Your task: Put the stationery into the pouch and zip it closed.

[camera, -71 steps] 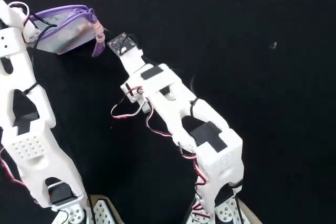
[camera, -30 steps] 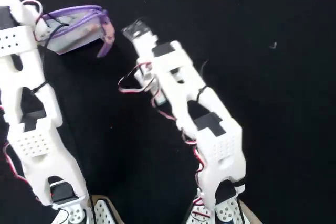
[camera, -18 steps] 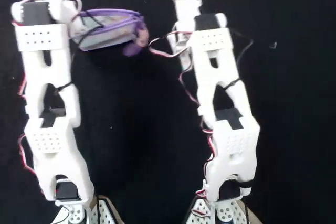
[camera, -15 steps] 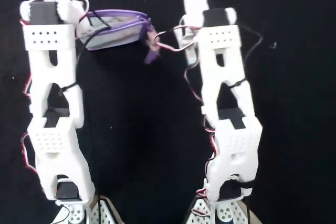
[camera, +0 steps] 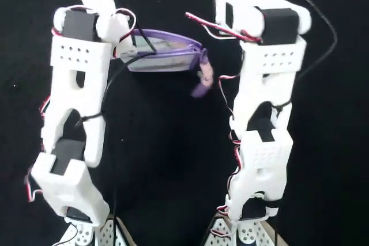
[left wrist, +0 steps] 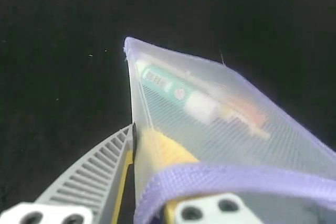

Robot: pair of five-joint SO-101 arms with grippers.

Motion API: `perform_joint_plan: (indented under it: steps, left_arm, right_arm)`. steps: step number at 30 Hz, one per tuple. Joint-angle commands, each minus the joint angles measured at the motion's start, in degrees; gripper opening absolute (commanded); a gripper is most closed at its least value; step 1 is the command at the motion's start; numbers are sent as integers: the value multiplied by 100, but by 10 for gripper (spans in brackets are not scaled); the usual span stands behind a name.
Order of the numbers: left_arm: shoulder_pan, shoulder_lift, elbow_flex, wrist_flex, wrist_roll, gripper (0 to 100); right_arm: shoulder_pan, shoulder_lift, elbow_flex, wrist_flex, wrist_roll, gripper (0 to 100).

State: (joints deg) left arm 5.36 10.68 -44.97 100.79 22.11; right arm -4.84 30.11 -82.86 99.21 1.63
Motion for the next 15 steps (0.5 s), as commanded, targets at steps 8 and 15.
perform_joint_plan:
  steps: [8,15]
  left_arm:
    - [13,-651,664,-9,35,29]
    - [13,-659,945,-9,26,29]
  right_arm:
    - [-229,-75,-1112,202,-844,11]
    - [-659,-365,-1103,211,-905,11]
